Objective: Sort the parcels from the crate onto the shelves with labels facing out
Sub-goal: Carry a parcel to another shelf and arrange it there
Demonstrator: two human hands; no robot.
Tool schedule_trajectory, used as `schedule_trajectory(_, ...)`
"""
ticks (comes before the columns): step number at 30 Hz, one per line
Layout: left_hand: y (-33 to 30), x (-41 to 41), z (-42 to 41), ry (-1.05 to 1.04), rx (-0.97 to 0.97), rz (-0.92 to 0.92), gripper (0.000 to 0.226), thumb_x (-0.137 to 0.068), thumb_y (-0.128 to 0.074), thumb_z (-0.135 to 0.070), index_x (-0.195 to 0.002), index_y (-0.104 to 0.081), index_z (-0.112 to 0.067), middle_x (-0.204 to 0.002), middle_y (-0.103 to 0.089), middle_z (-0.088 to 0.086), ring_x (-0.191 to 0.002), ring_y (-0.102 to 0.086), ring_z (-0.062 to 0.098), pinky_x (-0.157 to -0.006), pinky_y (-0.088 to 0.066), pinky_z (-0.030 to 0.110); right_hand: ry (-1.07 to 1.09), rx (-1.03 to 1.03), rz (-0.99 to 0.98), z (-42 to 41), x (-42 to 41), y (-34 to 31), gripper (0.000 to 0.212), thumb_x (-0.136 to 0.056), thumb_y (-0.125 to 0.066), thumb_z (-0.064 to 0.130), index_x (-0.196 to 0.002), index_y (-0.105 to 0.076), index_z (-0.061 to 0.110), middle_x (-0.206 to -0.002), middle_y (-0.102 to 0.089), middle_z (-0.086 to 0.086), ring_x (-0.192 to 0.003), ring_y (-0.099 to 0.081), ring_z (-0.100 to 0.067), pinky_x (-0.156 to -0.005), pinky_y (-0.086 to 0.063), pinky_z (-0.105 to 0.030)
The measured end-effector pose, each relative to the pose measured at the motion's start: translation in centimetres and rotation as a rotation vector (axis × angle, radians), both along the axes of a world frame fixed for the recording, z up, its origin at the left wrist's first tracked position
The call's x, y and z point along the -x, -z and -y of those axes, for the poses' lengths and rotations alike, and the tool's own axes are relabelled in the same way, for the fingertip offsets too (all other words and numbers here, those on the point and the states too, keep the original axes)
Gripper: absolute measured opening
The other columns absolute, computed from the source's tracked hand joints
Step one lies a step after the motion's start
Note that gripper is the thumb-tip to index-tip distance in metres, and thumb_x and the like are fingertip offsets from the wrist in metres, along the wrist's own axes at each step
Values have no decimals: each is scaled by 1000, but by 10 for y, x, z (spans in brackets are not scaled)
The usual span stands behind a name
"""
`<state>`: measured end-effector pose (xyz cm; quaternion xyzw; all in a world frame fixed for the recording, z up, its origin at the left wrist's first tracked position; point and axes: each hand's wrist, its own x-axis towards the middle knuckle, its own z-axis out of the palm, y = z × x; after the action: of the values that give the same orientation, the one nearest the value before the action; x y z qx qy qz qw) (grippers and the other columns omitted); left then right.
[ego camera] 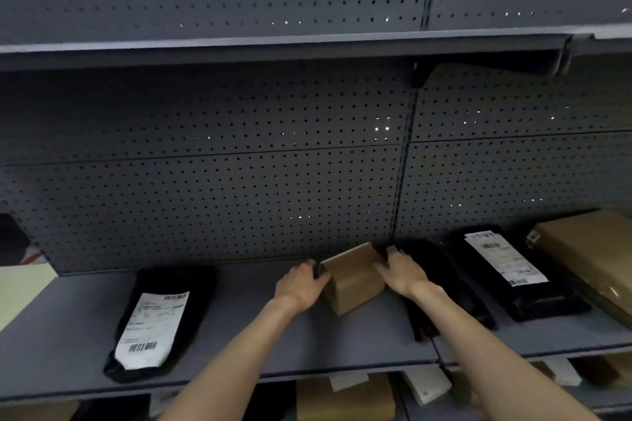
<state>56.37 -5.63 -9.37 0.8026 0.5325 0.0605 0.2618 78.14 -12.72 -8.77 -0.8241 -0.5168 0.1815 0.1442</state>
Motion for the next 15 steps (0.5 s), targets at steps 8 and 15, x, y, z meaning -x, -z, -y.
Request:
schedule_trajectory(8,19,-13,-2,-206,316,289,49,-104,-42,-46,-133,-55,-7,-124,-64,13,-104,-67,30,-79,-57,39,-5,-87,-322,-8,6,24,40,-101,-48,37,-130,-50,10,-124,-59,-10,-110,-59,-26,-93,-50,-37)
schedule_trajectory(15,27,13,5,-299,476,743,35,-101,-57,-20,-134,-48,-23,-130,-58,10,-116,-59,29,-75,-57,36,76,-193,-504,1,19,35,48,-94,-65,28,-132,-46,6,-117,-61,-7,-105,-59,-19,-83,-43,-21)
